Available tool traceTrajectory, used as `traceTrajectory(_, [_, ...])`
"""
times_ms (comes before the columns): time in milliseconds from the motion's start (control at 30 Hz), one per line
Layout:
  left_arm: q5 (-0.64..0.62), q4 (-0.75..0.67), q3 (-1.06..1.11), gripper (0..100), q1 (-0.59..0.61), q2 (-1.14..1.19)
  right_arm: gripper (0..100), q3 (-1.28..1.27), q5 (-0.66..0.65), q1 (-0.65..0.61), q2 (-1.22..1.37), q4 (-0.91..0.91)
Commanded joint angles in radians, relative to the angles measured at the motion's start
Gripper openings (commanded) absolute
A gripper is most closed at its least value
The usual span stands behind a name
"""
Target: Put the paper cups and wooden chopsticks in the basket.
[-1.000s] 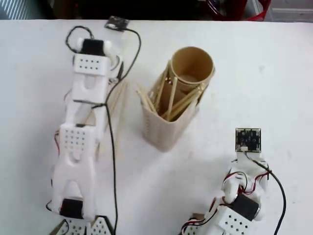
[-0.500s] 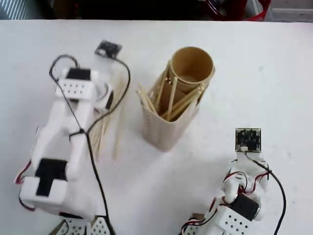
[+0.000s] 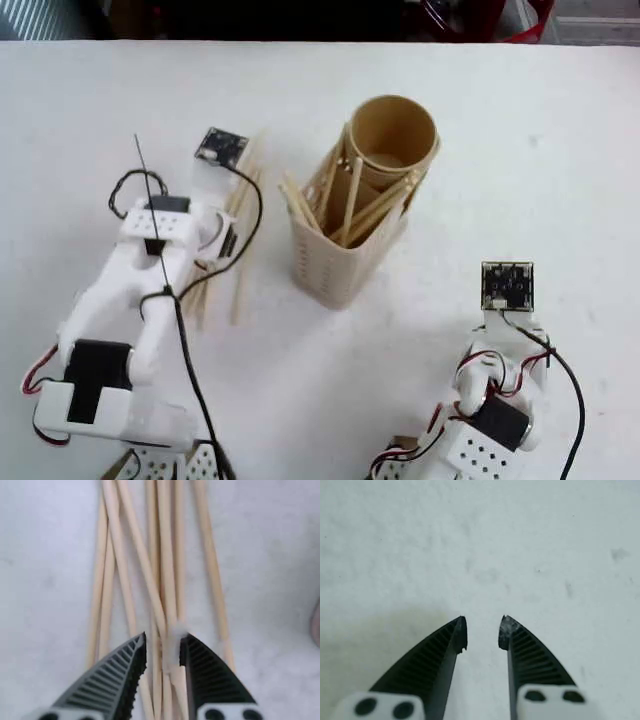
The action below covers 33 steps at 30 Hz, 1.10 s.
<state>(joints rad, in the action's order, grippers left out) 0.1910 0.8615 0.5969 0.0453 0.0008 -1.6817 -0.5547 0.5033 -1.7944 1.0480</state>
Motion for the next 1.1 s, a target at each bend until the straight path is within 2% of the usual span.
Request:
traceTrajectory(0, [0.0,-0.026,-0.018,11,0.036,-0.061,11.4,-0.009,-0.005,0.012,-0.008,-0.018])
traceTrajectory(200, [-0.078,-0.026,-0.107,9,0.024,-0.061,11.4,-0.009,-0.005,0.012,-0.008,-0.018])
traceTrajectory(433, [-0.089,-0.037,-0.224,9,-0.073,-0.053,11.4,-0.009,-0.005,0.012,-0.008,-0.018])
traceTrajectory(633, [-0.089,-0.158,-0.238,9,-0.14,0.001,11.4,-0.009,-0.005,0.012,-0.008,-0.018])
traceTrajectory(800, [-0.083,-0.155,-0.304,9,-0.134,0.186,11.4,-0.009,-0.005,0.012,-0.008,-0.018])
traceTrajectory(900, [-0.083,-0.098,-0.365,9,-0.12,0.223,11.4,-0.009,-0.005,0.012,-0.008,-0.018])
traceTrajectory(1067, [-0.083,-0.091,-0.376,9,-0.099,0.242,11.4,-0.009,-0.005,0.012,-0.008,-0.018])
